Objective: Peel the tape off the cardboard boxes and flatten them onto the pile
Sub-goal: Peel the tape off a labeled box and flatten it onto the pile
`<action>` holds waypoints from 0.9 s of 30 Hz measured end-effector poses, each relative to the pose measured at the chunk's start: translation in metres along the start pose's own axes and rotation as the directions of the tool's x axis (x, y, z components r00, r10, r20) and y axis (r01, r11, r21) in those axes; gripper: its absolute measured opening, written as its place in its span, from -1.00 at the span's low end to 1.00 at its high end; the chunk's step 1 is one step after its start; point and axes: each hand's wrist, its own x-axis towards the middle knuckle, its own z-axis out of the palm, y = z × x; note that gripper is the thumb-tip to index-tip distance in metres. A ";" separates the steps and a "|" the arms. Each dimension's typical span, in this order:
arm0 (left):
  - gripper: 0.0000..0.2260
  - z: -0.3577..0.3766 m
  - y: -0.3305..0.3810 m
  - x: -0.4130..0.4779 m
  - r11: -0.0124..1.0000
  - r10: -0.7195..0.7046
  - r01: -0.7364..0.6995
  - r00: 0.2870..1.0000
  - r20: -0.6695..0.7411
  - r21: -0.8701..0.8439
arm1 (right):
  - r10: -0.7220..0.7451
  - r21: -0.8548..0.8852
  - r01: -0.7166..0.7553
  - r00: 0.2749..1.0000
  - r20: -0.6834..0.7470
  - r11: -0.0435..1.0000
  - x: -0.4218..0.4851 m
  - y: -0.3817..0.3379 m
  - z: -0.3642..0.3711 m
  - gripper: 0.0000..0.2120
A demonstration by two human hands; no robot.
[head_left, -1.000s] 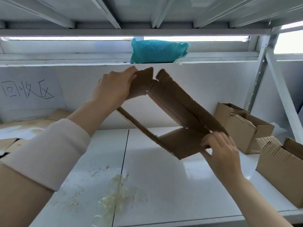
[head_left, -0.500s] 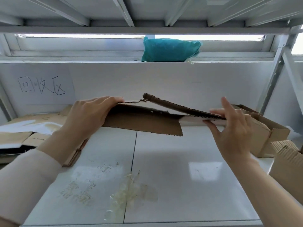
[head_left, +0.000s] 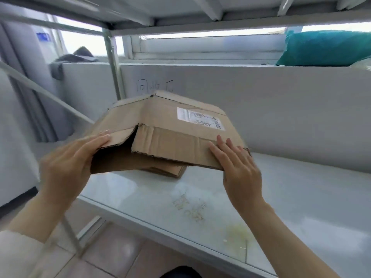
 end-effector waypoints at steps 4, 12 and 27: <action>-0.75 -0.041 -0.023 -0.071 0.991 -0.120 0.109 0.980 0.161 0.078 | -0.063 0.089 0.050 0.987 0.149 0.995 -0.033 -0.057 0.042 -0.54; -0.59 -0.021 -0.032 -0.161 0.839 -0.155 0.536 0.403 0.902 -0.095 | -0.071 0.140 -0.047 0.679 0.731 0.989 -0.096 -0.064 0.057 -0.44; -0.55 0.160 -0.031 -0.131 0.753 -0.514 0.580 0.223 0.829 0.311 | 0.227 -0.113 -0.283 0.410 0.883 0.952 -0.070 -0.103 0.159 -0.33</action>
